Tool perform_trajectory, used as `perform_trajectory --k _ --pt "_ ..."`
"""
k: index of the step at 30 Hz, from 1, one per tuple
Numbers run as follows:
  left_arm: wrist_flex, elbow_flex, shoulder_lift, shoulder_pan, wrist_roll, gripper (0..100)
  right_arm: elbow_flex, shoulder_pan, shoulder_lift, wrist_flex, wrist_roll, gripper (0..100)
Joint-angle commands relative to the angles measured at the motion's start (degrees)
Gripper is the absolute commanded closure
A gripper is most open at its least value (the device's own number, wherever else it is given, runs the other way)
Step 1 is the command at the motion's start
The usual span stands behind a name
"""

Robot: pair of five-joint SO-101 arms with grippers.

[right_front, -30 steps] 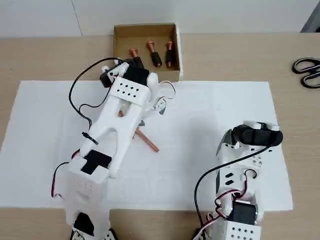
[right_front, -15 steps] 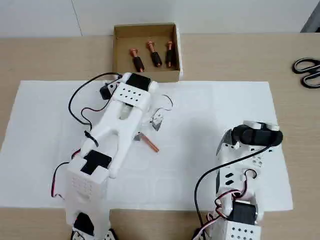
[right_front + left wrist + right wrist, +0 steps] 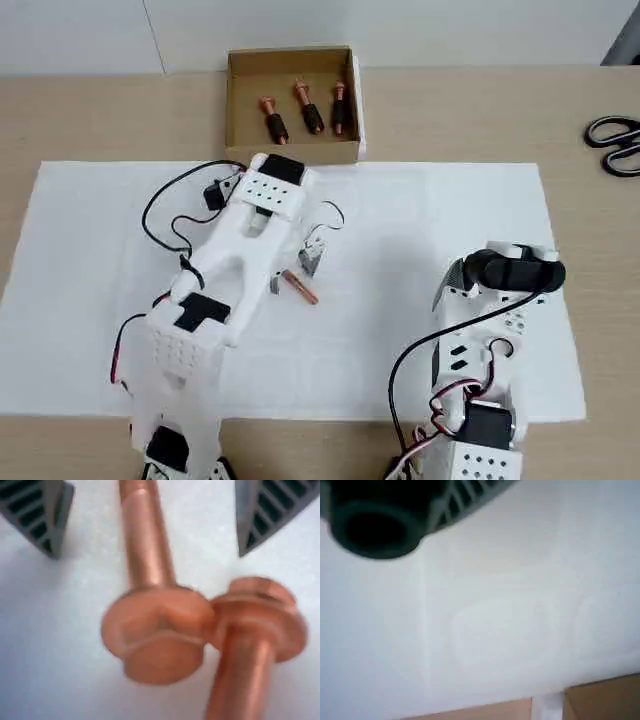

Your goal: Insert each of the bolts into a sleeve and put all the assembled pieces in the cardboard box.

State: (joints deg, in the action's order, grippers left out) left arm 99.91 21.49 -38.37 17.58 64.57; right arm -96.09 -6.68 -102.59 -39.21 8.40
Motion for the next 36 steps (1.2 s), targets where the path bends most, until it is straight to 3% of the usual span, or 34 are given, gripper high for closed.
perform_trajectory --k 1,5,10,20,25,31,36 --pt "-0.7 5.8 -0.6 -2.3 0.4 77 -0.4 -0.3 -1.3 -0.1 -0.2 99.5" --pt "0.3 8.7 -1.1 -2.6 1.1 80 -0.4 -0.3 -1.3 -0.1 -0.2 99.5" --pt "0.1 7.4 -1.1 -2.4 4.7 100 -0.4 -0.5 -1.3 -0.1 -0.3 99.5" --pt "0.2 8.0 -0.5 2.4 4.5 99 -0.4 -0.6 -1.3 -0.1 -0.3 99.5" --pt "0.3 18.1 -0.5 7.9 1.2 99 -0.4 -0.4 -1.3 -0.1 -0.3 99.5" --pt "0.4 36.8 -0.5 8.4 -7.6 99 -0.4 1.6 -1.3 -0.1 -0.4 99.5" --pt "0.5 47.4 2.6 4.0 -26.8 99 -0.4 13.9 -1.3 -0.1 -0.2 99.5"
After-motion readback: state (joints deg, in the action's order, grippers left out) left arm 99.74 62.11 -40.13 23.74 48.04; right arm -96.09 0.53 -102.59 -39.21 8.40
